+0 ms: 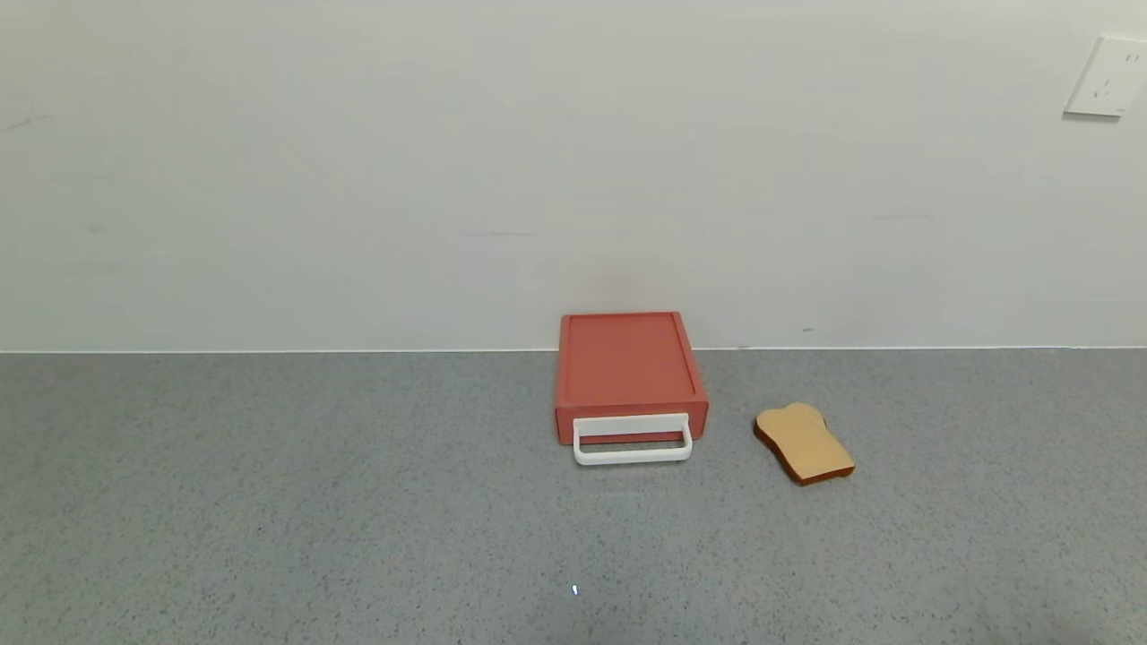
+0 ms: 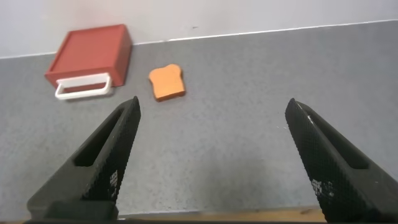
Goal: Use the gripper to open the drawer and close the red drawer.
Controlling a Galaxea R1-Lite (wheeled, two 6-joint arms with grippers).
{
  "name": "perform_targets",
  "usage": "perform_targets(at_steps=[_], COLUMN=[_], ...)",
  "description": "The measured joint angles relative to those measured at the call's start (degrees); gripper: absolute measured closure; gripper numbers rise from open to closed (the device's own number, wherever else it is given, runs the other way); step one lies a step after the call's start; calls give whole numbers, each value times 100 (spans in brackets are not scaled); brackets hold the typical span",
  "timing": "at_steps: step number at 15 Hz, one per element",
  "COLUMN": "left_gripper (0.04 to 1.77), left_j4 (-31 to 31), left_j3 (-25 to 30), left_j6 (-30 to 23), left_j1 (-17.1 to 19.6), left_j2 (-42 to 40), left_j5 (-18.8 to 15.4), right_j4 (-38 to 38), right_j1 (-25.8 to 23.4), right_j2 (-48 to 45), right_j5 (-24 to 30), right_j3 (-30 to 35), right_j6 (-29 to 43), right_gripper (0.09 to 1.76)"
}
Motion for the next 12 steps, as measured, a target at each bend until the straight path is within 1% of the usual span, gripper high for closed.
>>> perform_targets(at_steps=[3,6,9,12], left_gripper=[9,9,9,9], left_j4=[5,0,2,10], left_j3=[0,0,0,0], left_j6=[6,11,13,15], left_j1=[0,0,-2,0], left_j2=[0,0,0,0], left_j5=[-30,-28,-37,-35], right_j4=[322,767,813,670], right_j1=[-352,-446,-513,-542], right_j2=[-592,-1157,-1631,-2131], right_j5=[6,11,80,179], right_j3=[-23,-9,157,597], right_j6=[-65,-85,-116,-229], right_gripper=[14,14,14,14])
